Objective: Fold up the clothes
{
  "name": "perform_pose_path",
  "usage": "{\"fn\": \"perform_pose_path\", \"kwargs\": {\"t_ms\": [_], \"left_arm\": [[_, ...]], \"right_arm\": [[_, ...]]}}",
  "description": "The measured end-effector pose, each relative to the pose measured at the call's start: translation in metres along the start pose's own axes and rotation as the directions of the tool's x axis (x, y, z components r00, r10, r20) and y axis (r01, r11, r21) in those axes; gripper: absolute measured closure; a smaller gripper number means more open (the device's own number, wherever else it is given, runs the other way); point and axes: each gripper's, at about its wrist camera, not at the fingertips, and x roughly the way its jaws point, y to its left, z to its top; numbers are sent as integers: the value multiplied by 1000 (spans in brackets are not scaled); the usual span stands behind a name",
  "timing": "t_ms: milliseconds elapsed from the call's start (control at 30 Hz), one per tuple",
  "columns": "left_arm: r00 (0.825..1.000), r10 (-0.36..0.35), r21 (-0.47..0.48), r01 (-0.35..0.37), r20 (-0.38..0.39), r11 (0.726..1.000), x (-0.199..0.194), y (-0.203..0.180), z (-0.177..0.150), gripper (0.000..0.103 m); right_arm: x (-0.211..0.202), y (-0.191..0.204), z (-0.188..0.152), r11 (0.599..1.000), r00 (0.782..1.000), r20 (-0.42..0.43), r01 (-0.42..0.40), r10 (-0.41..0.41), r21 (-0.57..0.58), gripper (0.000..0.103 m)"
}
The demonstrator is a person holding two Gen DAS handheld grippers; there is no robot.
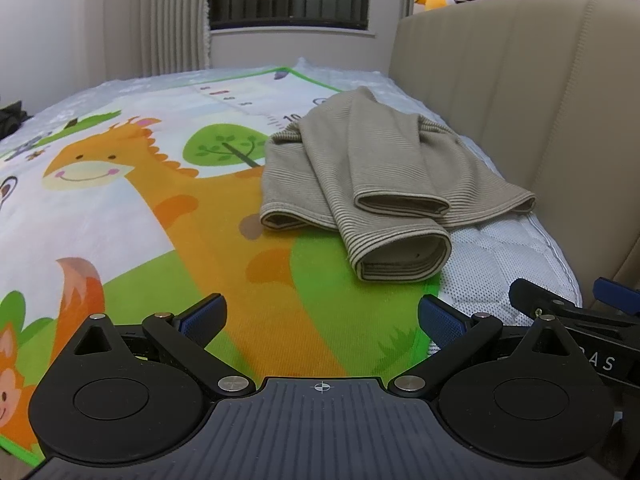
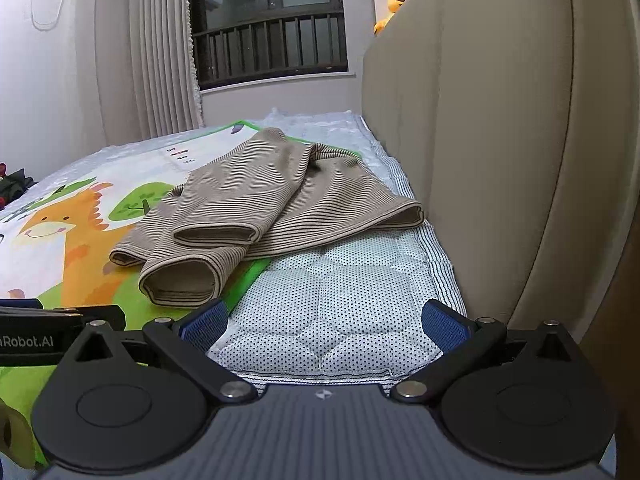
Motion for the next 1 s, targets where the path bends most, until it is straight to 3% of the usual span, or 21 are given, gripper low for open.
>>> {"fn": "perform_pose_path", "kwargs": {"t_ms": [1000], "left_arm": [[1000, -5, 7, 5, 3, 1000, -6, 0, -5, 0]], "right_arm": [[-5, 0, -4, 1000, 1000, 5, -1, 1, 3, 0]]}}
